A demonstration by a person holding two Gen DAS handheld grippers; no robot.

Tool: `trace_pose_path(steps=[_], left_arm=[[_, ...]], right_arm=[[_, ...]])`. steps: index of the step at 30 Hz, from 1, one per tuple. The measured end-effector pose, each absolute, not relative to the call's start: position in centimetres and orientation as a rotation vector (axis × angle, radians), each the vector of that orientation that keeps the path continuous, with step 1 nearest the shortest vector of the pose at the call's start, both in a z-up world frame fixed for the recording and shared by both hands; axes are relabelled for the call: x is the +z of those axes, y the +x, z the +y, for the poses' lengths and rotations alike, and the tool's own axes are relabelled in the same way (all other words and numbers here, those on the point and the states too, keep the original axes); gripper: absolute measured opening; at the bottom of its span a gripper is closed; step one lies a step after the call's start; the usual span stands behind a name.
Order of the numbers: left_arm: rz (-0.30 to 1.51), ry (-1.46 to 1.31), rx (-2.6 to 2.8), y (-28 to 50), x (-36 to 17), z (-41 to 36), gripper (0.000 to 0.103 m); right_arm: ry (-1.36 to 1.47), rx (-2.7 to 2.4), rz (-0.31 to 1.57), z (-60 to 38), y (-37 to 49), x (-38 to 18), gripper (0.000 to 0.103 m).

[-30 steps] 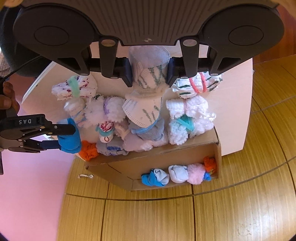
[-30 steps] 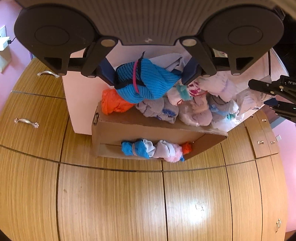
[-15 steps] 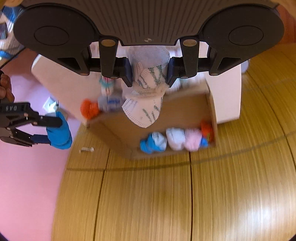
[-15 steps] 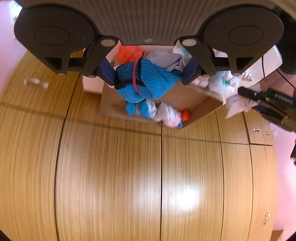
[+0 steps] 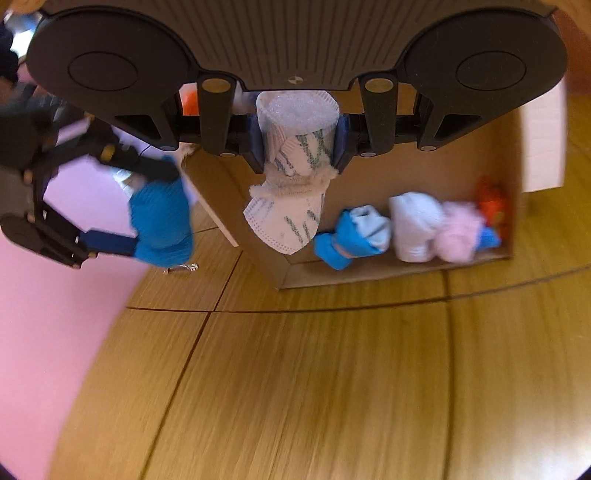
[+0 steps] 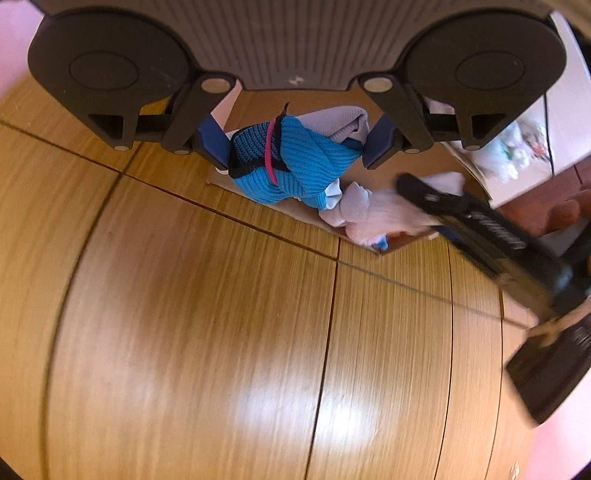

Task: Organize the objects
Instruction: 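Carry both sock rolls into the box, lower them beside the others and open both tools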

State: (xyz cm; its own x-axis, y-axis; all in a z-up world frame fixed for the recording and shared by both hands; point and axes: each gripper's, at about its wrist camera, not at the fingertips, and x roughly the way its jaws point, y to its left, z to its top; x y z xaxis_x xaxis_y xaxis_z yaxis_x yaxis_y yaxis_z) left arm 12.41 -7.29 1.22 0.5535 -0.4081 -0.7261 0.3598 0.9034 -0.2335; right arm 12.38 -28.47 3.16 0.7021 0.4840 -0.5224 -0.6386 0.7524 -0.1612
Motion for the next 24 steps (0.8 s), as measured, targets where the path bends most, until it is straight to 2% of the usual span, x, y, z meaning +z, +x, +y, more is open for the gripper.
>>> trace_pose_path(steps=[6,8,12,20,24], left_arm=[[0.961,-0.121,-0.445,18.8,-2.4,-9.7,0.044],[0.991,-0.148,-0.436,20.5,-3.7,-10.2,0.044],[1.019,-0.124,-0.400,23.1,-5.8,-11.2,0.044],[1.000,-0.055,-0.355,24.5,-7.6,-12.5,0.045],[0.979,-0.031,-0.357,24.0,-7.0,-12.9,0.045]], right_arm=[[-0.465,0.663,0.534,-26.3,16.8,0.4,0.075],[-0.502,0.669,0.550,-25.7,18.4,-0.6,0.070],[-0.538,0.676,0.588,-24.6,21.6,-2.2,0.070],[-0.544,0.668,0.633,-24.9,22.6,-4.2,0.070],[-0.515,0.675,0.601,-25.6,21.0,-2.5,0.071]])
